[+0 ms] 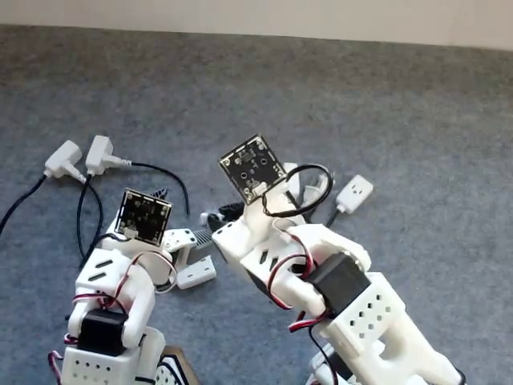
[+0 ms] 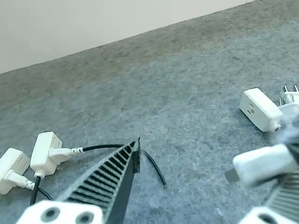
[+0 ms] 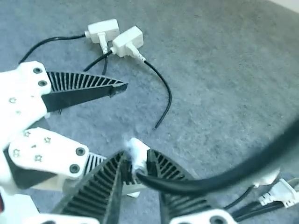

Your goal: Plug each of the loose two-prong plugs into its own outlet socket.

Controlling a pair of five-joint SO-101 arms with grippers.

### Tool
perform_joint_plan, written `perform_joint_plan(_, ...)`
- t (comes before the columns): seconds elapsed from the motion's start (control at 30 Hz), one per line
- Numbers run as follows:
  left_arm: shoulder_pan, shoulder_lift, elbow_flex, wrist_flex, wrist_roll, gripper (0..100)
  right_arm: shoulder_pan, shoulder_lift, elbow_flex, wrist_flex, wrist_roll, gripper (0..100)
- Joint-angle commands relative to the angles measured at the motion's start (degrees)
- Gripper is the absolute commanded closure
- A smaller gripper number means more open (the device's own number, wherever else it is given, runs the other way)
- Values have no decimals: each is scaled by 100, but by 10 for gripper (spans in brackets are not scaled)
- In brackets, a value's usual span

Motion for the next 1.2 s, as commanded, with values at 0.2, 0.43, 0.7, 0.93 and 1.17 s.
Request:
perform_joint_plan(0.2,-171,-31,-66,-141,26,579,356,-198,-374,892,492,993)
perform_joint_plan(0.43,-242,-31,-75,-114,26,579,365,-145,-347,1051,774,993)
perform_joint_plan(0.7,-259,-57,-92,229,-211,579,901,180,-400,1086,1046,993)
perform_joint_plan(0.93,-462,-31,-558,1204,-325,579,1024,1464,-980,1209,1011,993)
perform_joint_plan(1.17,-1560,1631,-1569,1240,-422,579,1015,2809,-2721,2132,1046,993)
